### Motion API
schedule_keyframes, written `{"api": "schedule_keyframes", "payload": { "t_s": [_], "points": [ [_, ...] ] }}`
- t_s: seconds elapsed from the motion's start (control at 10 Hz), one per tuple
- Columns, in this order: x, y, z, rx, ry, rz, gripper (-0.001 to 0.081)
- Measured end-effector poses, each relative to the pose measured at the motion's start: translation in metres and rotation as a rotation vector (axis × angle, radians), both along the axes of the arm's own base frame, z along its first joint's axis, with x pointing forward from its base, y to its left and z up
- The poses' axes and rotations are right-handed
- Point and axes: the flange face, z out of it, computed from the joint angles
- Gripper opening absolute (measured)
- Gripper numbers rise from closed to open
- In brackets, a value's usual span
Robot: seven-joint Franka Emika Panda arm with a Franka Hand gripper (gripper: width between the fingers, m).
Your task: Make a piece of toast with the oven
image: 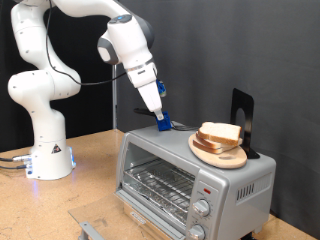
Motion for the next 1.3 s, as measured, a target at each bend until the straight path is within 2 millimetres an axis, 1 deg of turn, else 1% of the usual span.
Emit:
{"api": "schedule_keyframes", "payload": {
  "t_s": [0.4,1.3],
  "points": [
    [-0.001,0.007,-0.008,-0.012,-0.004,-0.024,0.0808],
    [0.003,0.012,-0.023,-0.024,0.002,-0.030,0.0808]
  ]
}}
